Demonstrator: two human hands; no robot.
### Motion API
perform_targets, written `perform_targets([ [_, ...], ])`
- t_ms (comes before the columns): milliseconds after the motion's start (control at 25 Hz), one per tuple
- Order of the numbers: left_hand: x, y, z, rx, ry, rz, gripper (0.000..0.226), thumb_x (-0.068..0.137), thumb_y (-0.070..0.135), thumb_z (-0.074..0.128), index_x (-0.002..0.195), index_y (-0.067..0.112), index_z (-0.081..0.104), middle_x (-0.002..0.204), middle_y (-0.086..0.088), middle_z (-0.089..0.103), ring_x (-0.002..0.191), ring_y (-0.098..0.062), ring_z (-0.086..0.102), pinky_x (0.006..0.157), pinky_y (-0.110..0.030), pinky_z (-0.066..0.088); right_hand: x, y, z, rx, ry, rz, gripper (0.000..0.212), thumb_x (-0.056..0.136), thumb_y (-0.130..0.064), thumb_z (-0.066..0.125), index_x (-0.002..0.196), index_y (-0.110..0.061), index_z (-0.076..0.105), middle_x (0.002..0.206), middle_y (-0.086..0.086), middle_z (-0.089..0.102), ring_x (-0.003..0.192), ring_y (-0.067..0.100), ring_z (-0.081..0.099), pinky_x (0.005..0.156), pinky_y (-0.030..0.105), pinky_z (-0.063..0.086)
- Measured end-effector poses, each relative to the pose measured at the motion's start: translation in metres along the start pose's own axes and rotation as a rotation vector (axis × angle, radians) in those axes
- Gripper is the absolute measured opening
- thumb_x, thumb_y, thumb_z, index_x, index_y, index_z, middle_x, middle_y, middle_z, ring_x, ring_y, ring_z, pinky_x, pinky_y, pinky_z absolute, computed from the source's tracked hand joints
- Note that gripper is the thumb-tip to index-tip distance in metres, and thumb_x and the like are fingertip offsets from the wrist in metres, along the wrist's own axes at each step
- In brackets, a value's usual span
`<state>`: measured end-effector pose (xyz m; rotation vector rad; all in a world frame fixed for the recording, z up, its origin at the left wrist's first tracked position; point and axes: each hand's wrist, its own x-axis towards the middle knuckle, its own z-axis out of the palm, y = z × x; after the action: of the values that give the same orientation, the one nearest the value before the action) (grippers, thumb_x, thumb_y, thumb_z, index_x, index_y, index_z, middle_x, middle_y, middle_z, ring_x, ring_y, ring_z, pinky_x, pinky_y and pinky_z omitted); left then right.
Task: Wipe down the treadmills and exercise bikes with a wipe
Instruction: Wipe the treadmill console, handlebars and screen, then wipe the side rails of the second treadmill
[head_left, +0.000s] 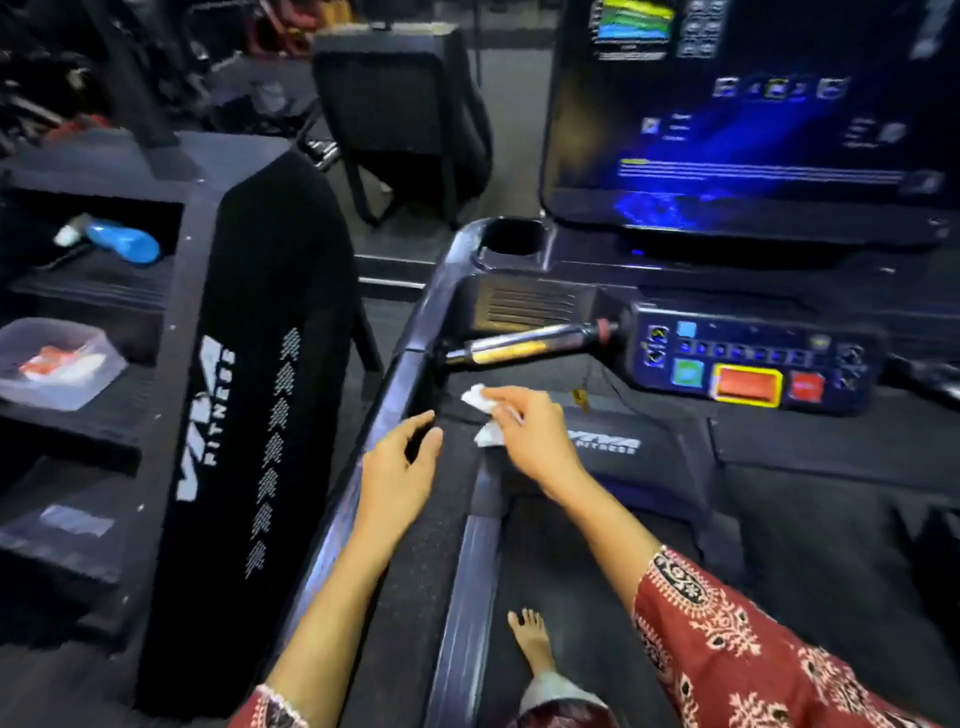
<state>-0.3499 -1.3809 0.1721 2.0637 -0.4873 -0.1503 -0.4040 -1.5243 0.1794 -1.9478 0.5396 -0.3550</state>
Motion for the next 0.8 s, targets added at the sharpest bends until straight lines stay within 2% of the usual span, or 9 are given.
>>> perform_targets([
  [80, -0.006, 0.02, 0.016, -0.076, -0.11, 0.025, 0.029, 0.094, 0.014, 0.058, 0.121, 0.007, 0.063, 0.115, -0.005, 0.066, 0.107, -0.014, 0.059, 0.094, -0.02, 0.041, -0.025, 0.005, -0.036, 0.069, 0.178, 0.067, 0.029, 0.094, 0.002, 0.05, 0.117, -0.003, 0.067, 0.119, 0.01, 0.067, 0.111, 0.016, 0.059, 0.095, 0.019, 0.04],
  [240, -0.027, 0.08, 0.059, -0.12, -0.274, 0.185, 0.028, 0.095, 0.015, 0.056, 0.12, 0.005, 0.063, 0.11, -0.003, 0.065, 0.1, -0.009, 0.055, 0.081, -0.009, 0.035, -0.082, 0.015, -0.109, 0.095, 0.452, 0.108, 0.024, 0.094, -0.004, 0.054, 0.113, -0.007, 0.07, 0.108, 0.004, 0.07, 0.095, 0.006, 0.058, 0.072, 0.012, 0.043],
  [360, -0.053, 0.125, 0.096, -0.168, -0.389, 0.262, 0.027, 0.096, 0.017, 0.055, 0.118, 0.005, 0.065, 0.109, -0.004, 0.066, 0.1, -0.009, 0.055, 0.08, -0.01, 0.035, -0.127, 0.026, -0.157, 0.169, 0.635, 0.141, 0.019, 0.093, -0.007, 0.057, 0.102, -0.014, 0.073, 0.094, 0.009, 0.073, 0.087, 0.012, 0.062, 0.078, 0.026, 0.048],
  [440, -0.076, 0.149, 0.122, -0.231, -0.47, 0.264, 0.025, 0.096, 0.018, 0.055, 0.115, 0.006, 0.066, 0.107, -0.004, 0.066, 0.102, -0.014, 0.059, 0.084, -0.016, 0.039, -0.16, 0.034, -0.187, 0.235, 0.753, 0.169, 0.019, 0.092, -0.005, 0.058, 0.104, -0.012, 0.072, 0.091, 0.005, 0.072, 0.092, 0.018, 0.066, 0.087, 0.034, 0.05],
  [560, -0.117, 0.182, 0.161, -0.329, -0.569, 0.229, 0.025, 0.096, 0.021, 0.055, 0.11, 0.005, 0.068, 0.109, -0.01, 0.069, 0.105, -0.022, 0.061, 0.096, -0.034, 0.044, -0.212, 0.043, -0.226, 0.259, 0.878, 0.168, 0.019, 0.092, -0.003, 0.059, 0.104, -0.009, 0.071, 0.089, 0.003, 0.071, 0.09, 0.016, 0.066, 0.089, 0.034, 0.051],
  [720, -0.186, 0.222, 0.206, -0.378, -0.722, 0.249, 0.024, 0.095, 0.024, 0.056, 0.109, 0.009, 0.069, 0.113, -0.005, 0.068, 0.109, -0.019, 0.06, 0.1, -0.035, 0.044, -0.289, 0.051, -0.274, 0.221, 0.997, 0.189, 0.019, 0.093, -0.007, 0.058, 0.096, -0.02, 0.073, 0.089, 0.011, 0.073, 0.081, 0.006, 0.067, 0.087, 0.03, 0.05],
  [800, -0.224, 0.241, 0.226, -0.39, -0.801, 0.276, 0.022, 0.095, 0.024, 0.056, 0.108, 0.012, 0.069, 0.112, -0.002, 0.068, 0.107, -0.016, 0.06, 0.1, -0.033, 0.044, -0.329, 0.057, -0.295, 0.212, 1.08, 0.21, 0.02, 0.093, -0.008, 0.057, 0.094, -0.022, 0.072, 0.086, 0.01, 0.072, 0.083, 0.007, 0.066, 0.085, 0.029, 0.05],
])
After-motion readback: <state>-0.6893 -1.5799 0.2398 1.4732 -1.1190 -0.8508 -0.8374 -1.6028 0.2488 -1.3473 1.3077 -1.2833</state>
